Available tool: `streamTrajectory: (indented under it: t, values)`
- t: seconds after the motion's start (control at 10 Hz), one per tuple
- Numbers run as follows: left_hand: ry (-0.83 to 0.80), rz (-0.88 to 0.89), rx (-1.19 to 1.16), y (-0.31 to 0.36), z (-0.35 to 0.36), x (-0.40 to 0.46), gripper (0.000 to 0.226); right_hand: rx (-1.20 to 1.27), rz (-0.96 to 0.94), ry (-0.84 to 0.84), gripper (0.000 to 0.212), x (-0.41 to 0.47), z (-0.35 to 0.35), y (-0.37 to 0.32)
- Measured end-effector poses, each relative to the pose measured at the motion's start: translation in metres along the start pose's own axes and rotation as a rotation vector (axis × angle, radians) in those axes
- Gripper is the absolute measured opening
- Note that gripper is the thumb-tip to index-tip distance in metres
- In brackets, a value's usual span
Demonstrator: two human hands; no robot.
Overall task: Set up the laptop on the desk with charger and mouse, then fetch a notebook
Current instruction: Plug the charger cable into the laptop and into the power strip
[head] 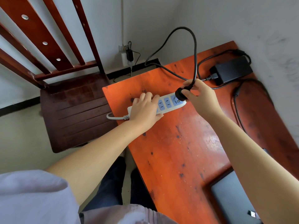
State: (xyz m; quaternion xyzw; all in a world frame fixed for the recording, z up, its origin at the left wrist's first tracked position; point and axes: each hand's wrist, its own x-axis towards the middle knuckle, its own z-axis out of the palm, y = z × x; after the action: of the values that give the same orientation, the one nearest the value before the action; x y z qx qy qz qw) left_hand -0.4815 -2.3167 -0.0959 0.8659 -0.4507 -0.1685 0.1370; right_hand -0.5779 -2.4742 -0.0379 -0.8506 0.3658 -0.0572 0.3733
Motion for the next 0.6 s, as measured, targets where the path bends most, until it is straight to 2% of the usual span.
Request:
streamTrajectory:
  t: [0.2,0.6]
  values:
    - [0.006,0.005,-0.001,0.000,0.000,0.000,0.063,-0.008,0.048,-0.035,0.013,0.000,-0.004,-0.003]
    - [0.011,0.005,-0.008,0.000,0.001,0.000,0.063,0.048,0.055,0.009,0.017,-0.010,-0.003,0.001]
